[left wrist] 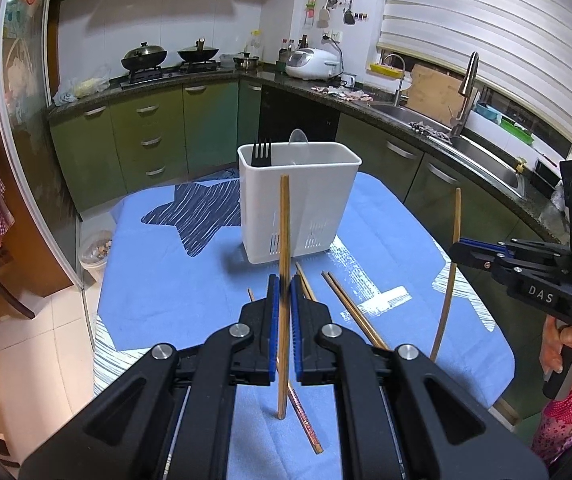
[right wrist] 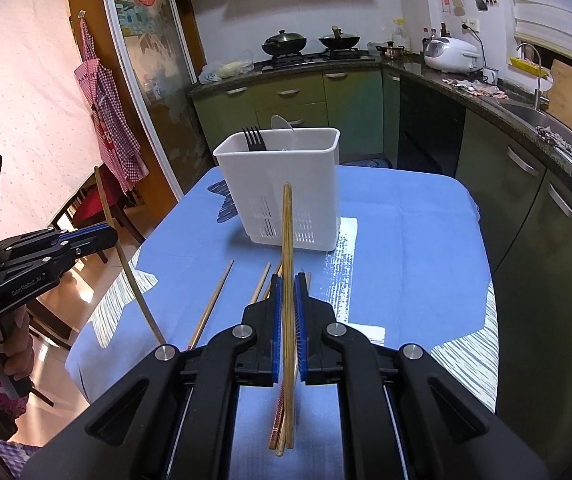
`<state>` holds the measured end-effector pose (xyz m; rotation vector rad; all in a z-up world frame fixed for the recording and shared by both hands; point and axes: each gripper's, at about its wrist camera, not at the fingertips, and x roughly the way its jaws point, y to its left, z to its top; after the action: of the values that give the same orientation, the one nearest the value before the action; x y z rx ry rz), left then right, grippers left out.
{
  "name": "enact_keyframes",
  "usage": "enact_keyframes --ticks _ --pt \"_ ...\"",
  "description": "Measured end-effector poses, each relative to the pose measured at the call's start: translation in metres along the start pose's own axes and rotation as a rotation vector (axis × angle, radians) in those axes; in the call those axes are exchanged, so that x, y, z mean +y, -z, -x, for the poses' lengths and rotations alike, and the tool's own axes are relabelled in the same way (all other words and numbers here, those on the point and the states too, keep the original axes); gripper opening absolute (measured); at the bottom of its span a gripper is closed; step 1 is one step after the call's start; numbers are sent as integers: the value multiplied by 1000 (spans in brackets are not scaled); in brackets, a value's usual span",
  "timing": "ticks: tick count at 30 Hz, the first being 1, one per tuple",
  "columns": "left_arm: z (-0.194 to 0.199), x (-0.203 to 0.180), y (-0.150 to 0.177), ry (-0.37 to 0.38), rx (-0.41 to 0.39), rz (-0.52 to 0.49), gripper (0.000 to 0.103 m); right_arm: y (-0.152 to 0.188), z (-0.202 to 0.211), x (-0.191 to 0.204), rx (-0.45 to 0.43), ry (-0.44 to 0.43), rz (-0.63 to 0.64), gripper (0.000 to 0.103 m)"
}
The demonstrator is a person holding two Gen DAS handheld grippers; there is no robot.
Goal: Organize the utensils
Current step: 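Insert the chopstick into the holder and open the left tool while the right carries its chopstick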
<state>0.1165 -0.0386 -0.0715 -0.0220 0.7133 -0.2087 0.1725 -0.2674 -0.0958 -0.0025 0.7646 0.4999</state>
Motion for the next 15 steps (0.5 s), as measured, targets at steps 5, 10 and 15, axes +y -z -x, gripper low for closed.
enact_keyframes --ticks 5,10,15 --pt "0 0 0 -1 -3 -1 6 0 0 2 0 -2 4 7" --pt "3 -2 -1 -3 -14 -5 6 -1 3 3 -8 -6 10 7" --pt "4 -3 -2 -1 -18 -7 6 -1 8 2 -22 -10 12 7"
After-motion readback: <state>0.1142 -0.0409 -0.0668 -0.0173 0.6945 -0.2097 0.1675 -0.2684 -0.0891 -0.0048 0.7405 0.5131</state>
